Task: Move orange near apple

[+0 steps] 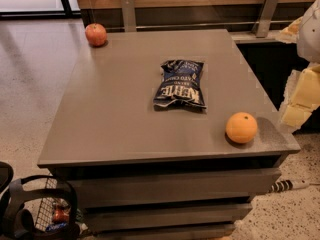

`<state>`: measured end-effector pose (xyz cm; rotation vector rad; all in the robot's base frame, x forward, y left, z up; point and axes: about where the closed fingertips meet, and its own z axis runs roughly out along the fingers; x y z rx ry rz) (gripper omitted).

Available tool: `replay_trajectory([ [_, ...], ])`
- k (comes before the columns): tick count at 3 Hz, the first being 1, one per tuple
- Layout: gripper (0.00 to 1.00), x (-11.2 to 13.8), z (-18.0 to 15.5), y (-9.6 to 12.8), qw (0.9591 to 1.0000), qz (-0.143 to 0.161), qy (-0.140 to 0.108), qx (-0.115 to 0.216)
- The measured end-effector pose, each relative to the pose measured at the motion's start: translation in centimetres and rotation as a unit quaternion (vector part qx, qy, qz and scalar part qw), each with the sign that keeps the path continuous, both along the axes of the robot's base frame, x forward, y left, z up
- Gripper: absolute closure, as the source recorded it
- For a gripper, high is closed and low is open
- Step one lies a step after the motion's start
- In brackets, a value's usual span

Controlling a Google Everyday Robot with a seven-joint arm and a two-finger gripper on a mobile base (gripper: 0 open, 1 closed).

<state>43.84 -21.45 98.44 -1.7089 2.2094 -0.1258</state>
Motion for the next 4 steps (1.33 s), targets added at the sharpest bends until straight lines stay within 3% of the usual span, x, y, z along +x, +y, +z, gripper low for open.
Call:
replay_trajectory([
  [1, 0.0, 0.0, 0.0, 0.0, 1.0, 0.0, 0.0, 0.0],
  [2, 0.0, 0.4, -0.8, -0.4, 0.9992, 0.004, 0.001, 0.039],
  [3, 0.0, 0.8, -3.7, -2.0, 0.9934, -0.002, 0.002, 0.115],
  [4, 0.0, 1.0, -5.9, -3.0, 0.9797, -0.016, -0.008, 0.2],
])
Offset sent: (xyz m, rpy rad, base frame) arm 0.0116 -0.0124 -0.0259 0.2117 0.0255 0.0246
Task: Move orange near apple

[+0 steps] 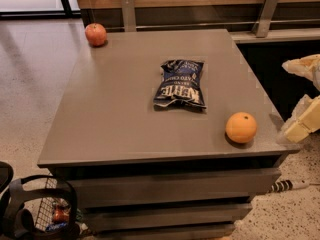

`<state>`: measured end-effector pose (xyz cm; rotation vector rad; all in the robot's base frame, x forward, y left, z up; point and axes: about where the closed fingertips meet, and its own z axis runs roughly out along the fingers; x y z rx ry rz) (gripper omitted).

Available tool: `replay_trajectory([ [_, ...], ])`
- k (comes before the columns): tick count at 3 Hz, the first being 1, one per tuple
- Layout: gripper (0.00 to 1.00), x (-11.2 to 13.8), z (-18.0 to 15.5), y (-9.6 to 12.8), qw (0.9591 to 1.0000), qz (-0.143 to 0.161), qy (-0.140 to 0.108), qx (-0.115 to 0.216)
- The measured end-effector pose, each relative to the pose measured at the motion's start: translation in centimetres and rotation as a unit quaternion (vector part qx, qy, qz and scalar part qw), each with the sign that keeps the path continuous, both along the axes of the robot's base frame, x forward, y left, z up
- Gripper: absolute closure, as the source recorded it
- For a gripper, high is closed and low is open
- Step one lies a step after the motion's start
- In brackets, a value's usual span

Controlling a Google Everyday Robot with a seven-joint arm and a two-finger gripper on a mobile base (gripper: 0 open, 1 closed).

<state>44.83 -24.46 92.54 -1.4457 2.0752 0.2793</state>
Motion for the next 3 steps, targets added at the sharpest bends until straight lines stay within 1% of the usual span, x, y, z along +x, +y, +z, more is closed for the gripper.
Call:
replay_trajectory([
  [1, 0.0, 0.2, -1.7, -0.4, 0.9967, -0.008, -0.019, 0.078],
  [2, 0.0, 0.7, -2.9, 0.1, 0.9868, -0.008, -0.049, 0.154],
  [3, 0.0, 0.9, -4.1, 1.1, 0.9738, -0.007, -0.076, 0.214],
])
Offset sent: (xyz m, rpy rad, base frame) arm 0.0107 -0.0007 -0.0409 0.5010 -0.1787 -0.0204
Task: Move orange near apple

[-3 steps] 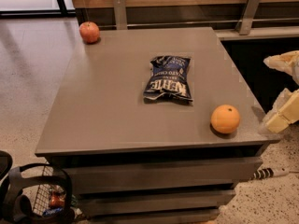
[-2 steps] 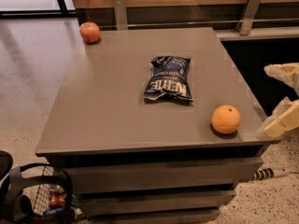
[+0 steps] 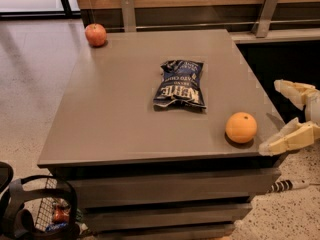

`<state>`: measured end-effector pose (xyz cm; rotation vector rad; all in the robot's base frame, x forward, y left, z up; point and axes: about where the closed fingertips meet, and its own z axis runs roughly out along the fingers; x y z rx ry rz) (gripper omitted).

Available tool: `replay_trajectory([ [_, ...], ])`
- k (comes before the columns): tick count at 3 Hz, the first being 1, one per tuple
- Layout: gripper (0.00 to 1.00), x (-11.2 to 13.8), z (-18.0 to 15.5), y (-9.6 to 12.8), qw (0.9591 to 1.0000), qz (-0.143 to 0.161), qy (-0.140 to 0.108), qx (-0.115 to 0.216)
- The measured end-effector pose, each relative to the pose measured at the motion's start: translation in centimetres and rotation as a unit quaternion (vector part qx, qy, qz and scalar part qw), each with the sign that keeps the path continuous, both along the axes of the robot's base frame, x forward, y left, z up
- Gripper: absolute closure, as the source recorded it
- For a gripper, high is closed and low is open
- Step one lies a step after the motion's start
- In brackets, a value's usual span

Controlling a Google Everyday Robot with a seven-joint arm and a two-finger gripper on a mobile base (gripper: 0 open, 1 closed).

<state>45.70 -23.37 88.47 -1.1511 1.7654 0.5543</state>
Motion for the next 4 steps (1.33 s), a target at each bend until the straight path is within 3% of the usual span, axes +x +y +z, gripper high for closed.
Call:
replay_trajectory([
  [1, 0.0, 0.2, -1.2, 1.1, 0.9988, -0.008, -0.025, 0.042],
  [3, 0.0, 0.7, -4.3, 2.8, 0.9962, -0.017, -0.036, 0.078],
  [4, 0.11, 1.0, -5.0, 3.8, 0.9953, -0.013, -0.036, 0.089],
])
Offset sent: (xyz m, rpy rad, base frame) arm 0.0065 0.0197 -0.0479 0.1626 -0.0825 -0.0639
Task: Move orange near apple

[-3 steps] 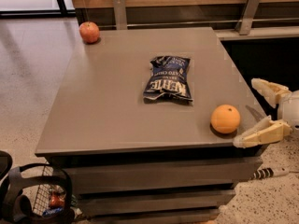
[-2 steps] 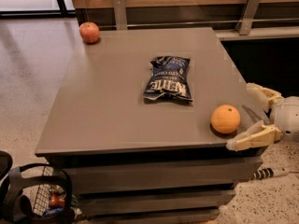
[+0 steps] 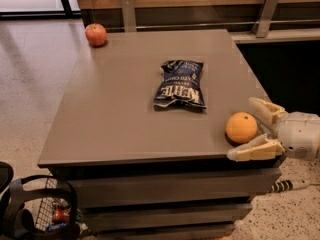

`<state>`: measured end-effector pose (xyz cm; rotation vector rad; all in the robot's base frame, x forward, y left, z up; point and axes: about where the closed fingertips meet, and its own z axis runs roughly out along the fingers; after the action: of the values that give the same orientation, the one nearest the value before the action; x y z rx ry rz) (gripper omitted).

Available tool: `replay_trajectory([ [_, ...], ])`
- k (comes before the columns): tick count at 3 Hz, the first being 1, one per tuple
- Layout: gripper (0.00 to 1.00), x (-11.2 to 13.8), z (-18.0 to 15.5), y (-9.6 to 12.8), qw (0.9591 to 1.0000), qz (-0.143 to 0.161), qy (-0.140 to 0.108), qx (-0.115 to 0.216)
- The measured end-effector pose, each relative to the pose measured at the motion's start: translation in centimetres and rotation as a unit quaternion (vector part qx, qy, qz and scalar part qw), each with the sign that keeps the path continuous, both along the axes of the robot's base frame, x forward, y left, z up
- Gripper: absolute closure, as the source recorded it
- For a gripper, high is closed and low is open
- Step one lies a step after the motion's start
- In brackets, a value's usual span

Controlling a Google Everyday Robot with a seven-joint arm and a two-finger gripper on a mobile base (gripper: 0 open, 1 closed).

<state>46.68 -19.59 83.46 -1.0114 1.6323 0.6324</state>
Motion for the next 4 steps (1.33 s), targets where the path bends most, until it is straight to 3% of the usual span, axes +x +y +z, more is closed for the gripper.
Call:
replay_trajectory([
  [3, 0.81, 0.02, 0.27, 0.51, 1.0, 0.005, -0.001, -0.002],
  [4, 1.0, 0.04, 0.33, 0.73, 1.0, 0.007, -0.001, -0.002],
])
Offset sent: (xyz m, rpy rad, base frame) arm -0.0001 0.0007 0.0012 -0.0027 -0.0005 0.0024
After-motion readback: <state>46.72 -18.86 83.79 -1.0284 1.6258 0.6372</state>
